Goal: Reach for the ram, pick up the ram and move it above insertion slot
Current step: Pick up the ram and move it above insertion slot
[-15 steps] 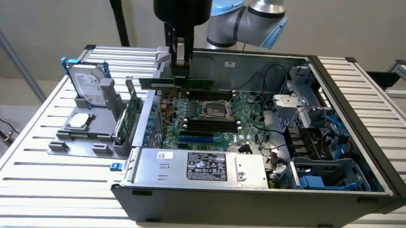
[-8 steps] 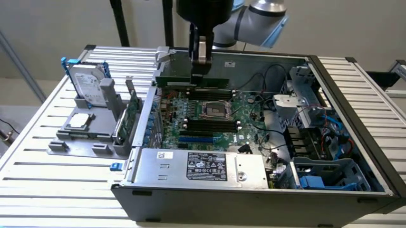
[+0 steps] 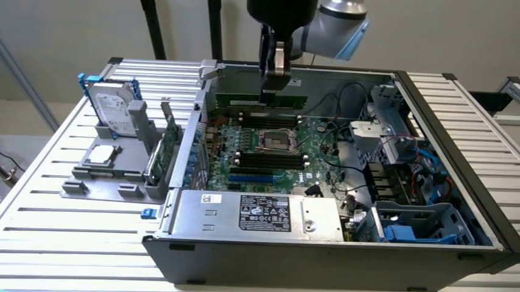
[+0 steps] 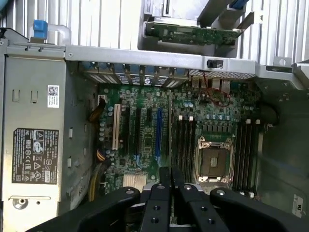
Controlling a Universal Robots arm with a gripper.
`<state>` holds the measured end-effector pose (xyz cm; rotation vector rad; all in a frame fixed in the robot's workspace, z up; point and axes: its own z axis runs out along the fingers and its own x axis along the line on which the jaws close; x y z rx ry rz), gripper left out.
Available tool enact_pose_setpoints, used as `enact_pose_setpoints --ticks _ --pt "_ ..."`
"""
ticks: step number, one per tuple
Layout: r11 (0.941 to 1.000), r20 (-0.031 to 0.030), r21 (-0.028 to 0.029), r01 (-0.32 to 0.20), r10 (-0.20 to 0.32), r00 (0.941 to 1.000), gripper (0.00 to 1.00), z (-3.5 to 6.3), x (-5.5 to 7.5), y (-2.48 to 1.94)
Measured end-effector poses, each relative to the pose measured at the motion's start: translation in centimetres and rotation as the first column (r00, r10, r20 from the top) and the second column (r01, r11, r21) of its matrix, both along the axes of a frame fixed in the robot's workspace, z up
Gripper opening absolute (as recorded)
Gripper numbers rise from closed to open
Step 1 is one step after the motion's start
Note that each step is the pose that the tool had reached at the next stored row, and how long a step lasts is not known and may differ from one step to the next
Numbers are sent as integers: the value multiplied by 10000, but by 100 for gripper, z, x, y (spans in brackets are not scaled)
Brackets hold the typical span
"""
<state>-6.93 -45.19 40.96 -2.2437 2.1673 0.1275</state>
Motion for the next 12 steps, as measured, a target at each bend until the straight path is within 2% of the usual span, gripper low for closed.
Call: enact_pose_setpoints --ticks 7,12 --pt "9999 0 -124 2 -2 10000 13 -1 104 156" --pt "9997 0 -254 14 -15 10000 13 -4 151 250"
